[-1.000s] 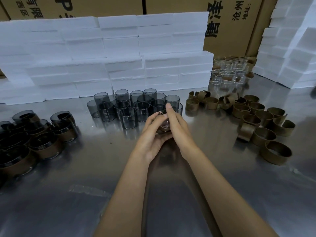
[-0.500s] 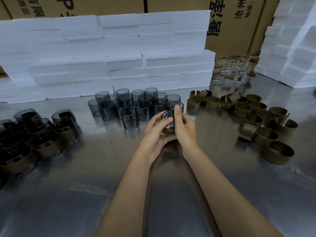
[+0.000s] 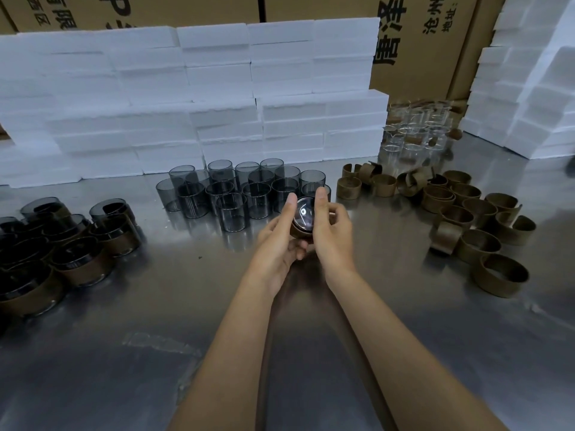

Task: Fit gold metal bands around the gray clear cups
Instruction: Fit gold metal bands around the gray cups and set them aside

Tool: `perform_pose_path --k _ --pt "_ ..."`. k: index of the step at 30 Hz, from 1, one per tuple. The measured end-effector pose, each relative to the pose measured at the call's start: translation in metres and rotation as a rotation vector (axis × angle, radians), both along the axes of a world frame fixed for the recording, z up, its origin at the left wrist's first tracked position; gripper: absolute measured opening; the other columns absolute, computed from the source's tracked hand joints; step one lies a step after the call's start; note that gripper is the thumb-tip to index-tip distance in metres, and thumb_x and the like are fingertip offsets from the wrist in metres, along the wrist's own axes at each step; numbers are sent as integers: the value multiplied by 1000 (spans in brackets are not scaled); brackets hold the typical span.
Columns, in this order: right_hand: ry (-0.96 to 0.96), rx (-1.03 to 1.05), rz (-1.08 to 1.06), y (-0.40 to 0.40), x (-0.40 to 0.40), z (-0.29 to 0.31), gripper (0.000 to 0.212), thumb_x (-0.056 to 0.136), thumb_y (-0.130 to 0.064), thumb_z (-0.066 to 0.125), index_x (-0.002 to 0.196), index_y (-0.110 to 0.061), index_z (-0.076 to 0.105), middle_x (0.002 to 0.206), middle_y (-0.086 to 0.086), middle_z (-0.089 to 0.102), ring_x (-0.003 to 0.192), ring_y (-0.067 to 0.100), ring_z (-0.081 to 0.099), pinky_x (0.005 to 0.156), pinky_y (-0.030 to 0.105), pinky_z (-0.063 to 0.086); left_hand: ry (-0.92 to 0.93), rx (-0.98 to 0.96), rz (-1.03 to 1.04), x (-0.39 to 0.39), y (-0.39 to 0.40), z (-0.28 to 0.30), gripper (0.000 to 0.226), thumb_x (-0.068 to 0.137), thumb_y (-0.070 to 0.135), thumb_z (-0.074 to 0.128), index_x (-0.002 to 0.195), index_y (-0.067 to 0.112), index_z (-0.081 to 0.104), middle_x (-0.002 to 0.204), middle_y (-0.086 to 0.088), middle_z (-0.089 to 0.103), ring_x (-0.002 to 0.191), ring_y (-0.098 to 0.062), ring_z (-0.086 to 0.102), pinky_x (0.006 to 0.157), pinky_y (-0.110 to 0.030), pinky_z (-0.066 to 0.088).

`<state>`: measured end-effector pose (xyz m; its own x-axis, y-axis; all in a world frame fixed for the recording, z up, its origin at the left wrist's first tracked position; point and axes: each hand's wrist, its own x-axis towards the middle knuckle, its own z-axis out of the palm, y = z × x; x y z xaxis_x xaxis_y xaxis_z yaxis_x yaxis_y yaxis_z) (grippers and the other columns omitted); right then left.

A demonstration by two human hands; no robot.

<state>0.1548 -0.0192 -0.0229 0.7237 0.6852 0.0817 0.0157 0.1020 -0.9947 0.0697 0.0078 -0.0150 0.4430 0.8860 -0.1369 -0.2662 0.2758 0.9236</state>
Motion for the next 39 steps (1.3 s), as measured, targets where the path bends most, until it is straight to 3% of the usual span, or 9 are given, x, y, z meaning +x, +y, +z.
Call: perform_pose_path --k 3,6,11,14,18,23,26,32,39 --pt "153 -13 81 -4 3 7 55 87 -66 65 102 -13 66 105 14 74 98 27 73 89 44 60 17 -4 -37 -3 2 2 61 88 59 67 121 8 69 76 0 65 50 -8 46 48 -19 36" --pt "413 -22 235 -13 12 17 65 90 -71 55 103 -9 74 98 11 78 94 26 73 91 42 57 14 6 -110 -10 3 5 45 86 58 71 106 17 70 76 1 65 50 -8 44 45 -18 36" --pt "614 16 298 -23 16 24 49 100 -43 50 123 -4 67 105 19 68 93 30 64 94 43 49 168 3 -98 -4 -3 9 58 91 69 56 95 12 64 55 1 52 39 -11 41 37 -20 28" --pt "606 -39 297 -24 7 24 25 99 -34 56 109 -12 63 94 13 67 83 25 64 86 39 51 288 -6 88 -1 -6 7 46 95 58 57 81 15 63 50 5 57 36 -10 47 39 -17 32" --pt "576 -47 293 -23 4 25 17 96 -30 65 96 -13 66 89 10 73 84 25 70 84 38 57 211 -21 125 -4 -3 10 36 95 51 58 82 19 71 72 1 75 66 -13 69 67 -29 51" --pt "526 -81 372 -24 6 25 30 92 -41 68 97 -12 67 91 11 73 84 24 70 84 38 57 7 -106 87 -4 -8 12 16 95 30 65 91 15 68 79 -5 75 76 -19 72 74 -31 57" --pt "580 -63 420 -25 8 26 40 92 -48 60 85 -10 67 82 11 66 75 23 64 77 33 53 48 -88 68 -1 -11 14 13 93 24 67 93 11 71 84 -8 74 79 -21 70 80 -35 56" --pt "612 1 287 -22 5 18 14 94 -25 63 86 -12 65 66 2 68 62 17 66 65 31 51 -20 -88 100 9 -20 14 20 94 17 65 107 3 72 102 -15 69 95 -27 65 94 -41 53" --pt "607 -14 294 -22 6 19 19 94 -22 66 107 -9 67 86 9 69 77 23 67 75 36 54 -15 -92 122 10 -19 12 17 93 18 67 101 4 74 85 -9 74 74 -18 72 67 -28 56"
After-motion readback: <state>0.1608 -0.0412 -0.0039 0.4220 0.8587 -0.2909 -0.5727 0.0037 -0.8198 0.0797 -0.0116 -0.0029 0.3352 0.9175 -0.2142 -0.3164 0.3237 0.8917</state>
